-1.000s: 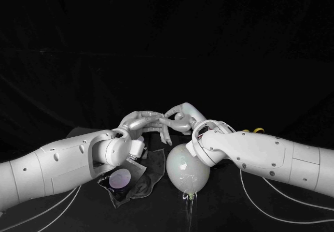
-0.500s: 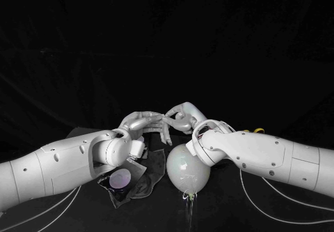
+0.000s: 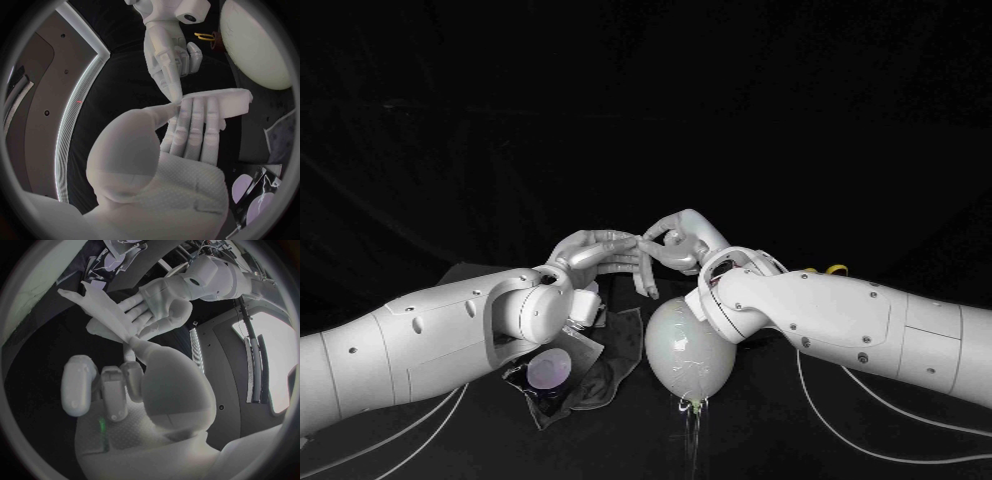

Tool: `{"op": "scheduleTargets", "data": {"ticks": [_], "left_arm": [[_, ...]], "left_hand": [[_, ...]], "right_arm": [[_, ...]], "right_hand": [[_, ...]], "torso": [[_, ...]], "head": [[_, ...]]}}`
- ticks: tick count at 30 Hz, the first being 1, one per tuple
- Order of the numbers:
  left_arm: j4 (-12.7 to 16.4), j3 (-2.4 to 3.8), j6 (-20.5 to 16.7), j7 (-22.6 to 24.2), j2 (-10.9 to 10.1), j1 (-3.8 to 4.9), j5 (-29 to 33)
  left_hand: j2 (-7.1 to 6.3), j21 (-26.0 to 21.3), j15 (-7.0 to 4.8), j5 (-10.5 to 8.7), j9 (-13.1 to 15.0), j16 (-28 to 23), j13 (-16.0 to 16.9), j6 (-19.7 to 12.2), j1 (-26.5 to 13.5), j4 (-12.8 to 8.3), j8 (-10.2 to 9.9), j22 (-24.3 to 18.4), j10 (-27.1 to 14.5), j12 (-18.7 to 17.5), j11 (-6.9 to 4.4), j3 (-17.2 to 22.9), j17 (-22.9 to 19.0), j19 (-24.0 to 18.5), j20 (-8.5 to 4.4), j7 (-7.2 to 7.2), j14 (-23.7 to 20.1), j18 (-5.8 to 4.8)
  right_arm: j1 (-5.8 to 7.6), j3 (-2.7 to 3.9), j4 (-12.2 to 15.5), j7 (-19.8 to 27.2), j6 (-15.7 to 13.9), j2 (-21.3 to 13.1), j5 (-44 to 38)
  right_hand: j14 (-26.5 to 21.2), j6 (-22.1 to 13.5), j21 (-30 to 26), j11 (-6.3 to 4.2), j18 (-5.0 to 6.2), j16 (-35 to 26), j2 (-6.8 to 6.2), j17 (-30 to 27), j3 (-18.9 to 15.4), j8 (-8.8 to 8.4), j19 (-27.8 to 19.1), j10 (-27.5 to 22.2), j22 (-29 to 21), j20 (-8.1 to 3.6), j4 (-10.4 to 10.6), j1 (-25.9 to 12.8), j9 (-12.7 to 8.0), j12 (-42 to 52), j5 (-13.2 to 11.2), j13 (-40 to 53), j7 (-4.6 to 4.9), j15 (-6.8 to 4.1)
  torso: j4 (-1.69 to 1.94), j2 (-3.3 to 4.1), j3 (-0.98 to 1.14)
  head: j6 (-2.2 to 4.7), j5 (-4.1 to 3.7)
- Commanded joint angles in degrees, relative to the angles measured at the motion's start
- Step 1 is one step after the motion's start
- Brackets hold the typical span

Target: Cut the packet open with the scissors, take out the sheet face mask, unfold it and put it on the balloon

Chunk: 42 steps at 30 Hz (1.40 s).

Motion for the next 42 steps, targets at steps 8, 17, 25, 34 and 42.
{"op": "scheduleTargets", "data": {"ticks": [8, 17, 25, 34, 42], "left_arm": [[-0.1, 0.08, 0.2, 0.2, 0.0, 0.05, -0.5], [-0.3, 0.08, -0.7, 0.0, -0.2, 0.05, -0.7], [-0.4, 0.08, -1.0, -0.2, -0.2, 0.05, -0.9], [-0.3, 0.08, -1.1, -0.7, -0.2, 0.05, -0.9], [0.1, 0.07, 0.1, -2.4, -0.1, 0.05, -1.9]], "left_hand": [[0.44, 0.4, 0.09, 0.2, 16.3, -0.5, 0.0, 0.3, 0.3, -0.3, 0.0, 0.1, 0.4, -0.4, 0.14, -0.1, -0.1, -0.4, 0.0, -0.03, 0.5, 0.86], [0.45, 0.5, 0.07, 0.2, 16.3, -0.5, 0.0, 0.4, 0.3, -0.4, 0.0, 0.2, 0.5, -0.5, 0.12, -0.1, -0.1, -0.4, -0.01, -0.05, 0.5, 0.87], [0.44, 0.7, 0.04, 0.2, 16.3, -0.7, 0.0, 0.5, 0.3, -0.5, -0.1, 0.3, 0.6, -0.6, 0.1, 0.1, -0.1, -0.5, -0.04, -0.08, 0.6, 0.87], [0.42, 0.7, 0.03, 0.21, 16.3, -0.7, 0.0, 0.5, 0.3, -0.5, -0.1, 0.3, 0.6, -0.6, 0.09, 0.1, -0.1, -0.6, -0.05, -0.08, 0.6, 0.87], [-1.91, 0.2, 0.89, 0.06, 14.9, -1.9, -0.1, -0.6, -2.5, 0.8, -2.2, 0.0, -0.6, -1.8, 0.78, -2.0, -0.2, -1.8, 0.73, 0.39, -0.5, 0.32]], "right_arm": [[0.01, 0.05, 0.1, 0.6, -0.6, -0.6, -0.2], [0.01, 0.05, 1.1, 1.4, -1.0, -1.8, 0.8], [0.01, 0.04, 1.6, 2.1, -1.0, -2.4, 1.6], [0.02, 0.04, 1.8, 2.4, -0.4, -2.5, 2.0], [0.02, 0.04, 1.8, 2.6, -0.6, -2.4, 1.9]], "right_hand": [[6.0, 0.6, 0.5, -0.2, -0.42, 0.3, -0.01, 15.0, 1.1, 0.47, 0.7, 1.3, 11.1, -0.06, -0.6, 0.3, 0.8, 0.4, 0.4, 7.5, -0.17, -0.41], [6.0, 0.5, 0.3, -0.2, -0.38, 0.3, -0.08, 15.0, 1.2, 0.53, 0.6, 1.1, 11.0, -0.09, -0.6, 0.1, 0.8, 0.1, 0.4, 7.3, -0.15, -0.43], [6.0, 0.4, 0.2, -0.2, -0.35, 0.3, -0.15, 15.0, 1.2, 0.57, 0.5, 0.9, 11.0, -0.11, -0.6, -0.1, 0.9, -0.2, 0.4, 7.0, -0.15, -0.43], [6.0, 0.2, 0.0, -0.19, -0.31, 0.3, -0.23, 15.0, 1.4, 0.61, 0.4, 0.7, 10.9, -0.13, -0.6, -0.3, 0.9, -0.6, 0.4, 6.7, -0.14, -0.43], [6.0, 0.2, 0.4, -0.22, -0.39, 0.3, -0.12, 15.0, 1.7, 0.72, 0.6, 0.9, 11.0, -0.14, -0.7, -0.3, 1.0, -0.4, 0.4, 7.0, -0.17, -0.45]], "torso": [[0.0, 0.02, -0.02], [-0.01, 0.03, 0.01], [0.0, 0.04, 0.02], [0.02, 0.02, -0.03], [0.03, 0.02, -0.02]], "head": [[0.06, 0.05], [0.09, 0.14], [0.14, 0.18], [0.12, 0.16], [0.16, 0.16]]}}
